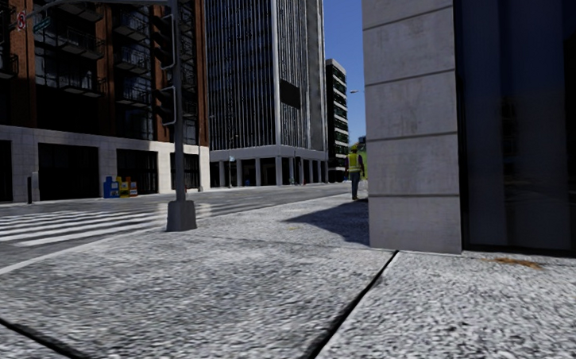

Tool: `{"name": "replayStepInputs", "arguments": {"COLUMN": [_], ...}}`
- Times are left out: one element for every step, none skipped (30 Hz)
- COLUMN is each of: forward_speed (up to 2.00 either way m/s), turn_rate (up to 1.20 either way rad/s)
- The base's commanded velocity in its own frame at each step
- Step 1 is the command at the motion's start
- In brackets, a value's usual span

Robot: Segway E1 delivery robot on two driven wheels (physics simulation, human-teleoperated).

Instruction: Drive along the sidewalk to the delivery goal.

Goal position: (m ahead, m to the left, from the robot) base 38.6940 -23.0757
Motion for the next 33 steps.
{"name": "replayStepInputs", "arguments": {"forward_speed": [2.00,2.00,2.00,2.00,2.00,2.00,2.00,2.00,2.00,2.00,2.00,2.00,2.00,2.00,2.00,2.00,2.00,2.00,2.00,2.00,2.00,2.00,2.00,2.00,2.00,2.00,2.00,2.00,2.00,2.00,2.00,2.00,2.00], "turn_rate": [0.00,0.00,0.00,0.00,0.00,0.00,0.00,0.00,0.00,0.00,0.00,0.00,0.00,0.00,0.00,0.00,0.00,0.00,0.00,0.00,0.00,0.00,0.00,0.00,0.00,0.00,0.00,0.00,0.00,0.00,0.00,0.00,-0.04]}}
